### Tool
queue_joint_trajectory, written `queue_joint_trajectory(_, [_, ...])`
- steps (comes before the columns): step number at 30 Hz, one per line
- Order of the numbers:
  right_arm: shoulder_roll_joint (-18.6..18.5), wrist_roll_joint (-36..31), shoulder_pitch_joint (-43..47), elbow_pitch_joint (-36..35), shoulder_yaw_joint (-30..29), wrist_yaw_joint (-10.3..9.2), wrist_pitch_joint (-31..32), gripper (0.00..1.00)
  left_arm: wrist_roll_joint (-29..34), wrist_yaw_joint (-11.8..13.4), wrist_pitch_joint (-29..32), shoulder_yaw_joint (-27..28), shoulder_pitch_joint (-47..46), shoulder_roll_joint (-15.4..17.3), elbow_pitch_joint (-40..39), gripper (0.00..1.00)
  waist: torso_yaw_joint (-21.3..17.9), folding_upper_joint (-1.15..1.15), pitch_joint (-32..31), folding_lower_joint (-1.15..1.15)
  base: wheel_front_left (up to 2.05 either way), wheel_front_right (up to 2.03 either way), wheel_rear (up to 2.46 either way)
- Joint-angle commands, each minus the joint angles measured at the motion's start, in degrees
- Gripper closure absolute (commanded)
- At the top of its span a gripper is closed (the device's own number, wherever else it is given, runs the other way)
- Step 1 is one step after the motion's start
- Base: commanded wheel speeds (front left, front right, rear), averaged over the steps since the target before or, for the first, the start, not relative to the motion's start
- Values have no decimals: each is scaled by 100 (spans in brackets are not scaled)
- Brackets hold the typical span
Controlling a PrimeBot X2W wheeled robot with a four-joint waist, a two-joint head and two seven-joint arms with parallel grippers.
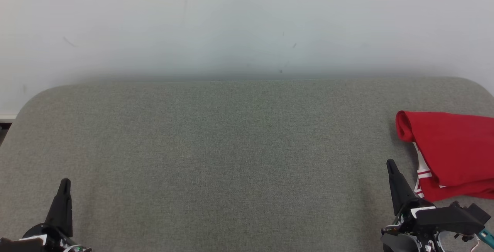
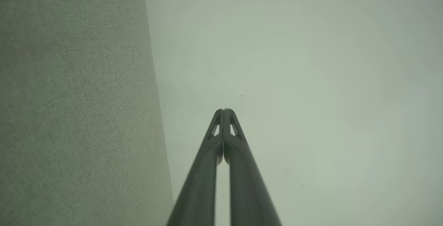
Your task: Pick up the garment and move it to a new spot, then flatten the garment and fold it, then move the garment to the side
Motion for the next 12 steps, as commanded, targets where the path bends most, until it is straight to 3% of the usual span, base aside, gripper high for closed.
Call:
queue_joint_trajectory(1, [-38, 41, -43, -15, -7, -2, -2, 100, -6, -4, 25, 20, -40, 9, 12, 100, 0, 0, 0, 0, 0, 0, 0])
queue_joint_trajectory(12, [-38, 41, -43, -15, -7, -2, -2, 100, -3, -4, 27, 24, -41, 7, 12, 100, 0, 0, 0, 0, 0, 0, 0])
